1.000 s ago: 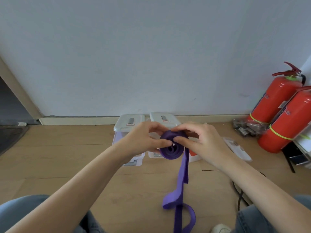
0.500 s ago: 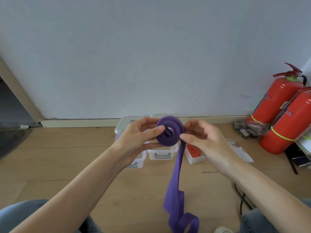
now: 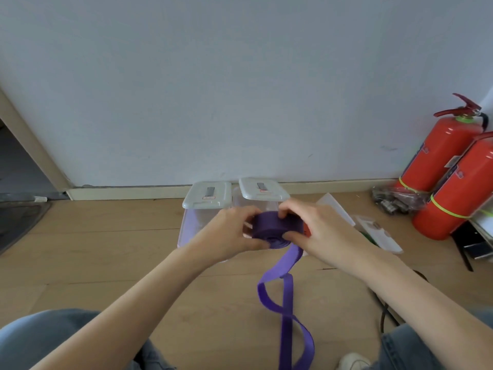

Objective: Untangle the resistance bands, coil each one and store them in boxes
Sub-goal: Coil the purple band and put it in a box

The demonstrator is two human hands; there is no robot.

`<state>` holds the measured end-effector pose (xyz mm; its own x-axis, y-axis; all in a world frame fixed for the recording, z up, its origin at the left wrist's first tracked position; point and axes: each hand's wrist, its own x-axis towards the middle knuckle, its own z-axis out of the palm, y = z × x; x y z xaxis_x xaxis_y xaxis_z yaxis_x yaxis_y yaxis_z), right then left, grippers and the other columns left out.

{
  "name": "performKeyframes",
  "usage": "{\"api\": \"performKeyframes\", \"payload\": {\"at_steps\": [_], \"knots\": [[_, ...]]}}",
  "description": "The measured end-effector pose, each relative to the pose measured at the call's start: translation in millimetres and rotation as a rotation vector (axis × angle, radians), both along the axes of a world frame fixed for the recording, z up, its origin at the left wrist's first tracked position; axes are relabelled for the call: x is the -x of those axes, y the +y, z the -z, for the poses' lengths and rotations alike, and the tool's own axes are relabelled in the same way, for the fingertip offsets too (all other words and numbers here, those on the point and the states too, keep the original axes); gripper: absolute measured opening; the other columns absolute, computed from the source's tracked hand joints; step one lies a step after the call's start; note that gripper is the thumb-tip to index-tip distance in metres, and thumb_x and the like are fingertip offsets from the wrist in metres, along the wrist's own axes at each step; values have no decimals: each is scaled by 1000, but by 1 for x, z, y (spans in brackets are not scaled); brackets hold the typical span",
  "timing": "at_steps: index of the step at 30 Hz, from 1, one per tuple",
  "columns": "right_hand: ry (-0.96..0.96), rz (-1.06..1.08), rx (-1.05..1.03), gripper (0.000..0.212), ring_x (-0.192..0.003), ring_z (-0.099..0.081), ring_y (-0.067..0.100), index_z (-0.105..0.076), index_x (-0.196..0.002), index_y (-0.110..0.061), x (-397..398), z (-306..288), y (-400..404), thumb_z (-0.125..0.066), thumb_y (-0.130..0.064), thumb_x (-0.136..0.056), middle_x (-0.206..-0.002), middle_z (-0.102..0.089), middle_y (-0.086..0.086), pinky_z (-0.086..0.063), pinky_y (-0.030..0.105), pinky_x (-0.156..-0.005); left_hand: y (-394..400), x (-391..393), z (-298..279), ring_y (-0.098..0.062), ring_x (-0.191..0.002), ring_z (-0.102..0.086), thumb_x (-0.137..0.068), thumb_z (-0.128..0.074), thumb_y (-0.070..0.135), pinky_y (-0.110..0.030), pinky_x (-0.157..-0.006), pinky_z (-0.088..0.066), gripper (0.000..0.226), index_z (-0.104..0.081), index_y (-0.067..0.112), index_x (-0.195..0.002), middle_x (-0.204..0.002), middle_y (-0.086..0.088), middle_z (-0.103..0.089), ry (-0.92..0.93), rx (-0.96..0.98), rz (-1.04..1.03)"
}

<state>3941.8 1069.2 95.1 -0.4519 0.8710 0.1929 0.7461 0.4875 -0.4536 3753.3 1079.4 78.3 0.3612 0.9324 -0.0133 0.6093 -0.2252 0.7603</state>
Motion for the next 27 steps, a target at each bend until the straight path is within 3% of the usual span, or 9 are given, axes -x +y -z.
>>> {"api": "performKeyframes", "payload": {"at_steps": [2,6,11,15,19,21,23,25,27], "knots": [[38,-30,14,24,-77,-53,8,-56,-103,-23,3,-1,1,-62,-12,-83,-91,-60,-12,-47,28,-72,-1,-1,3,-14,-88,-67,-70,-78,9,-25,-80,-53,26,-63,20,-89,-87,2,-68,-34,-7,-39],[374,-16,103,26,-87,-60,-2,-65,-99,-25,2,-10,5,-65,-6,-82,-91,-66,-19,-43,7,-76,-1,3,-8,-5,-81,-69,-69,-80,11,-10,-67,-49,26,-69,27,-87,-82,9,-73,-304,112,-80],[1082,92,398,30,-92,-67,11,-62,-104,-21,2,-9,10,-67,-4,-80,-101,-69,-1,-51,25,-81,0,2,-25,-15,-89,-70,-68,-74,13,-15,-71,-53,38,-67,4,-104,-94,-6,-74,-807,264,-211],[1175,117,454,20,-94,-66,17,-61,-92,-20,6,3,12,-73,-16,-76,-96,-70,2,-48,34,-91,-1,-2,-25,-16,-97,-68,-66,-70,19,-19,-80,-54,47,-65,0,-109,-103,-10,-72,-975,288,-250],[1200,52,530,22,-90,-66,13,-62,-90,-22,9,9,12,-73,-21,-71,-92,-70,-2,-48,26,-80,-5,-5,-17,-16,-99,-68,-71,-69,16,-21,-86,-53,42,-65,2,-110,-105,-9,-72,-988,280,-259],[1114,92,433,26,-88,-66,9,-60,-91,-20,11,7,12,-77,-15,-72,-89,-70,-7,-49,17,-74,-5,-3,-11,-16,-97,-68,-76,-68,11,-20,-84,-53,35,-65,2,-110,-104,-9,-72,-973,319,-276],[842,130,194,26,-88,-65,7,-59,-90,-22,10,5,11,-75,-7,-75,-88,-67,-10,-50,16,-76,-5,1,-11,-15,-96,-68,-78,-69,8,-16,-80,-53,32,-64,6,-110,-103,-8,-72,-829,357,-255],[422,59,-36,27,-89,-62,11,-61,-98,-18,6,5,9,-70,-3,-78,-93,-65,-7,-50,23,-82,-2,8,-9,-9,-97,-66,-75,-74,10,-11,-79,-51,36,-63,14,-110,-104,1,-71,-456,242,-194],[76,-49,-113,30,-91,-59,17,-59,-108,-16,7,10,6,-62,-3,-82,-99,-64,0,-46,29,-81,-4,10,-5,-4,-97,-62,-71,-78,11,-17,-83,-51,38,-64,19,-106,-101,8,-69,-148,108,-124]]}}
